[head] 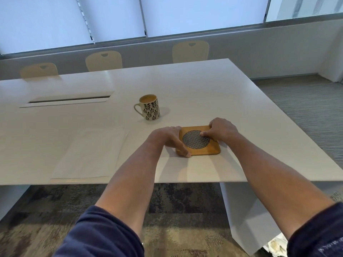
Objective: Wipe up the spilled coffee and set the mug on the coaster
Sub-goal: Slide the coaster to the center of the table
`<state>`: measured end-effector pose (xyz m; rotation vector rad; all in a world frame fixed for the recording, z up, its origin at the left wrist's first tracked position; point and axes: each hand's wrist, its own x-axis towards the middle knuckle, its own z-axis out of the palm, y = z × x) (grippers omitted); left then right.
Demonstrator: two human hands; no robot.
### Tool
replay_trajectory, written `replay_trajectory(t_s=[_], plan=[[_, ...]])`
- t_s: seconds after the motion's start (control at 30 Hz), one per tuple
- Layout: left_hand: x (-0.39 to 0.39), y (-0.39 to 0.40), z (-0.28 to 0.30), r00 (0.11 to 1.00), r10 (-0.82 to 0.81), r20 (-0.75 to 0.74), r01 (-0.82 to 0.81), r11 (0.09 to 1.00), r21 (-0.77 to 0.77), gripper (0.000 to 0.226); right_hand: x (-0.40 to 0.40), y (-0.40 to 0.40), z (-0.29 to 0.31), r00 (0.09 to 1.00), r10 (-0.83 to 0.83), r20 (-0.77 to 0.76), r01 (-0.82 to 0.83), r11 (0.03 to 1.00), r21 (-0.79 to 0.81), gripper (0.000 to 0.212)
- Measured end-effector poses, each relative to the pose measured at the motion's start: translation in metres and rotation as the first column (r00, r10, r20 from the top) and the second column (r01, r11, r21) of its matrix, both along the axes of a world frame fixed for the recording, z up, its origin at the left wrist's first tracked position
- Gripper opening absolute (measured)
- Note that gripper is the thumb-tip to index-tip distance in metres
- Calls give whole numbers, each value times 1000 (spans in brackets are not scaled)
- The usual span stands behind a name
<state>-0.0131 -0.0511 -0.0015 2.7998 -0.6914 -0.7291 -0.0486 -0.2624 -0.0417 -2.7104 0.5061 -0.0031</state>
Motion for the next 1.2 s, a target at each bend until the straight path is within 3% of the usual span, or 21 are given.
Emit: replay_trajectory(t_s=[1.2], plan=[[3, 15, -21, 991, -6, 134, 26, 988, -155, 124, 2, 2, -9, 999, 29, 38, -31, 998, 50, 44]])
